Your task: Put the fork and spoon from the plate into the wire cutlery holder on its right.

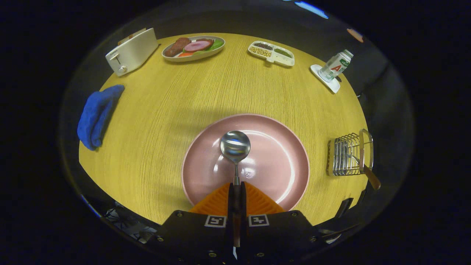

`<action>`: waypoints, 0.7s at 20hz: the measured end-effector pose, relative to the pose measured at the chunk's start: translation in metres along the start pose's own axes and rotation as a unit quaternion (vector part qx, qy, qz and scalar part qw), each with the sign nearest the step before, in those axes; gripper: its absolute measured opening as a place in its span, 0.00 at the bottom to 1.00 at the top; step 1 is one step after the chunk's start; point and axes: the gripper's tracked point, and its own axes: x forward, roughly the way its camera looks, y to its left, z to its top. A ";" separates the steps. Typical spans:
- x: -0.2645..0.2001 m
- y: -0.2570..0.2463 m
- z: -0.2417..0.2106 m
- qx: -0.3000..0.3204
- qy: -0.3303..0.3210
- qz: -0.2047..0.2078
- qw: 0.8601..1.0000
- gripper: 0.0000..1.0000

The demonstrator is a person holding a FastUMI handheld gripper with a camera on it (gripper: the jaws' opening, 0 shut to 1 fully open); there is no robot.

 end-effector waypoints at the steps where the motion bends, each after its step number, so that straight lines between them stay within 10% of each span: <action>1: -0.005 -0.002 0.004 0.005 -0.008 -0.003 1.000 0.08; 14: -0.055 -0.104 0.033 0.061 -0.025 -0.086 0.994 0.08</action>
